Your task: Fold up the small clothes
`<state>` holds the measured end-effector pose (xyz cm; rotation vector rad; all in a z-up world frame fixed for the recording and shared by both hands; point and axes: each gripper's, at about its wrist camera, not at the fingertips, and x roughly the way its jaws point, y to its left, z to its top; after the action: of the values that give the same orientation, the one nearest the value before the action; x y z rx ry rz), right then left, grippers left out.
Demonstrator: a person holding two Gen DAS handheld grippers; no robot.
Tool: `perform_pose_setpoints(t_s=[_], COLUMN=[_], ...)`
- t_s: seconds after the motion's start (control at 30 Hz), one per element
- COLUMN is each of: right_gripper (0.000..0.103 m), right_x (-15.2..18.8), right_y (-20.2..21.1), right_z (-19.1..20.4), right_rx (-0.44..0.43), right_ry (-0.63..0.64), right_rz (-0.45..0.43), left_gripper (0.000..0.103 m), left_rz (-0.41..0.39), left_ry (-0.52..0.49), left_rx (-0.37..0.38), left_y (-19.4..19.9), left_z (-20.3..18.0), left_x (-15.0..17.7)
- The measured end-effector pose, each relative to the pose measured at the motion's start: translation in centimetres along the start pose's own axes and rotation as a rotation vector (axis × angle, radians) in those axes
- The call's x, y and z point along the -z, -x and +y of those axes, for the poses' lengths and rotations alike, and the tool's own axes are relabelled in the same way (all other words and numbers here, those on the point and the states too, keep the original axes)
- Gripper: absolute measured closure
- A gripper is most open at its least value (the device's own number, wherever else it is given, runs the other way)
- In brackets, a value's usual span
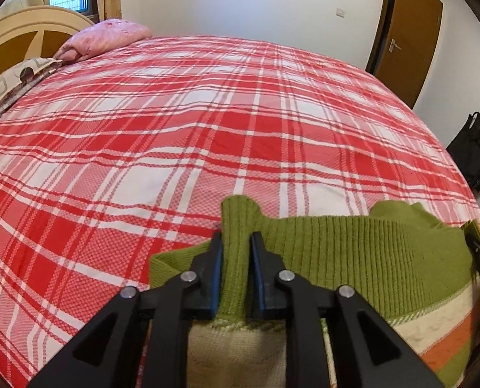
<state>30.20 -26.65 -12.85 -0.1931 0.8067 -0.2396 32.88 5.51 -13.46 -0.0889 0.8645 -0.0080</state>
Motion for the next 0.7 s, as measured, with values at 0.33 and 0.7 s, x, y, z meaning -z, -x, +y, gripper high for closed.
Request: perform_pose_setpoints(t_s=[0.33, 0.7], right_gripper=[0.042, 0.042], right_x=[-0.4, 5.1], right_y=[1.0, 13.8], right_z=[-2.2, 0.3], right_rx=[0.022, -0.031], right_ry=[-0.085, -0.116], right_rz=[0.05, -0.161], left_gripper=[0.038, 0.022], left_rz=[0.029, -0.02], left_ry=[0.013, -0.05], left_rx=[-0.091, -0.14], left_y=[0.3, 8.3], left_z=[0.5, 1.8], left_x=[-0.2, 3.3])
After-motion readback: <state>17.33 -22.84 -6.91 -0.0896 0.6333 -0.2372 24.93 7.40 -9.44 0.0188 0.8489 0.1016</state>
